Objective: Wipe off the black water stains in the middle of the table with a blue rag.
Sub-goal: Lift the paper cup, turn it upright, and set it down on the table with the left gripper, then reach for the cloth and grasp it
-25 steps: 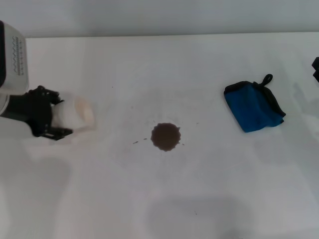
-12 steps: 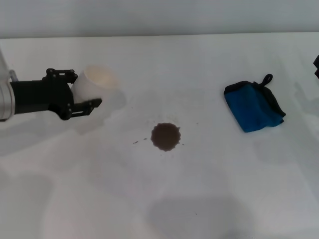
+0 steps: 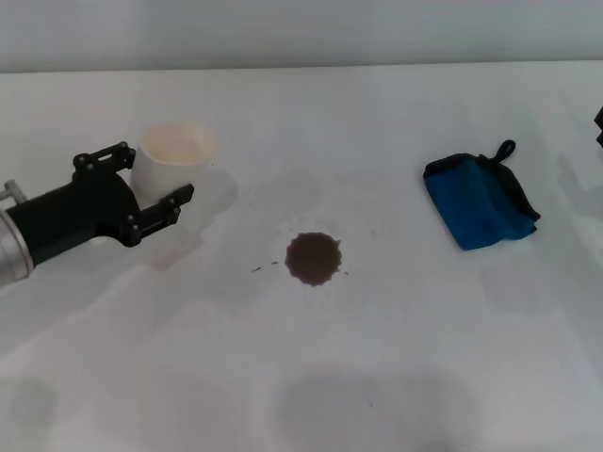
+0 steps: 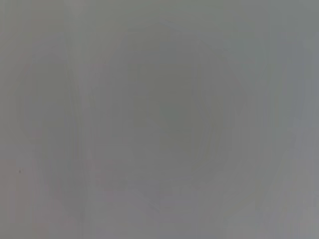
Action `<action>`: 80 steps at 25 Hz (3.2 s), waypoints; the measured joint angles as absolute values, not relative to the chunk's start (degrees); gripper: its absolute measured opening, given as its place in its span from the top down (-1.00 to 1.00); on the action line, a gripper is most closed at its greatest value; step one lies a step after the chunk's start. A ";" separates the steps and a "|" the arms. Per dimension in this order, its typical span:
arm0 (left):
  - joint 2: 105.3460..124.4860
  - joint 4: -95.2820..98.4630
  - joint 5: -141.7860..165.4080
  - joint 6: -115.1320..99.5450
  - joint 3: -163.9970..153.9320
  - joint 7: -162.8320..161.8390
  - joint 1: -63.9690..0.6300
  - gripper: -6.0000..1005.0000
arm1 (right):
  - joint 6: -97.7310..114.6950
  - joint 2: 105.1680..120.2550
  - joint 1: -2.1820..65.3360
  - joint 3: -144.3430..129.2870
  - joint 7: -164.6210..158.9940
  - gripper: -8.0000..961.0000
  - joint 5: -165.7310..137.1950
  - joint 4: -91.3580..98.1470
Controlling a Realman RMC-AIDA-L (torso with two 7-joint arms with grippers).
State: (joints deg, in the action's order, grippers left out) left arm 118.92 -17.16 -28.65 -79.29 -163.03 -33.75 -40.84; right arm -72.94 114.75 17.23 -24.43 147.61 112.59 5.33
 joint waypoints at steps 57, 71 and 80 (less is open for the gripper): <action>119.35 -0.81 -29.92 -56.00 -163.05 -27.57 -35.35 -0.72 | -73.89 114.50 15.63 -24.34 147.65 -0.11 112.59 5.28; 119.10 -0.14 -35.79 -60.08 -162.95 -26.20 -27.61 -0.78 | -74.38 114.47 14.80 -24.39 147.79 -0.09 112.58 5.36; 118.85 -1.34 -51.90 -71.40 -162.94 -21.15 -19.86 -0.77 | -72.38 114.27 13.78 -24.80 127.69 -0.08 111.11 13.40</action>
State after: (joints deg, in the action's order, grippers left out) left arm 118.85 -1.34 -51.90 -71.40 -162.94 -21.15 -19.86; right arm -72.37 114.27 13.78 -24.80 127.69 111.11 13.40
